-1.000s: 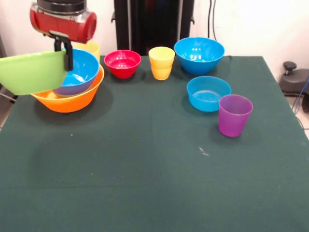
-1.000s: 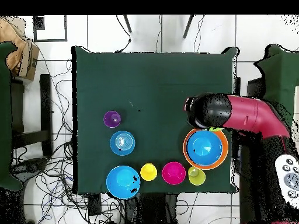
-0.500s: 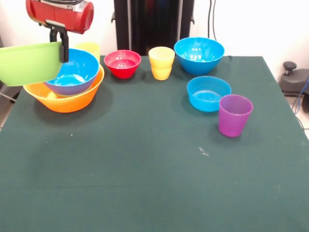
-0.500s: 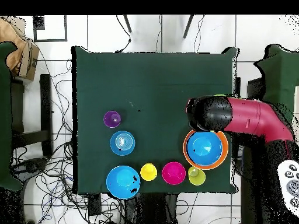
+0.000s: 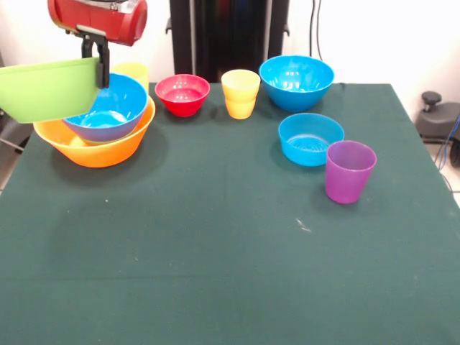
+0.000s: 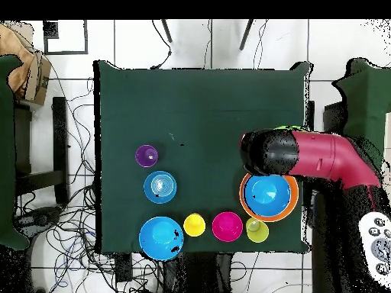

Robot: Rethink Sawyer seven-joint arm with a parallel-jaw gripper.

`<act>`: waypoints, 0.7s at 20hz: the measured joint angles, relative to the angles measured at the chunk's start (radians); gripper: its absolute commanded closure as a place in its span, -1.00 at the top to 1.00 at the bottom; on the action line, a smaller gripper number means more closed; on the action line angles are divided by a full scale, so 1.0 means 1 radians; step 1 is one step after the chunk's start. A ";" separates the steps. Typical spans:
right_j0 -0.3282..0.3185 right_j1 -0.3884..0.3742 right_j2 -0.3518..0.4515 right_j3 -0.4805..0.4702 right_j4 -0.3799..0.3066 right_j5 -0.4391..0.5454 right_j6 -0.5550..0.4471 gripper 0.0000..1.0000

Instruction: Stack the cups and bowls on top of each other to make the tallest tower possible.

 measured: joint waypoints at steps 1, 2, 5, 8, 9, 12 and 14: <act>0.000 -0.002 0.003 0.003 -0.008 0.000 0.000 -1.00; 0.000 -0.005 0.006 0.007 -0.019 0.000 0.000 -1.00; 0.000 -0.013 0.017 0.019 -0.040 0.000 0.000 -1.00; -0.001 -0.021 0.024 0.029 -0.051 0.000 0.000 -1.00; -0.002 -0.024 0.027 0.033 -0.053 0.000 0.000 -1.00; -0.009 -0.034 0.036 0.053 -0.055 0.000 0.000 -1.00; -0.013 -0.040 0.040 0.065 -0.056 0.000 0.000 -1.00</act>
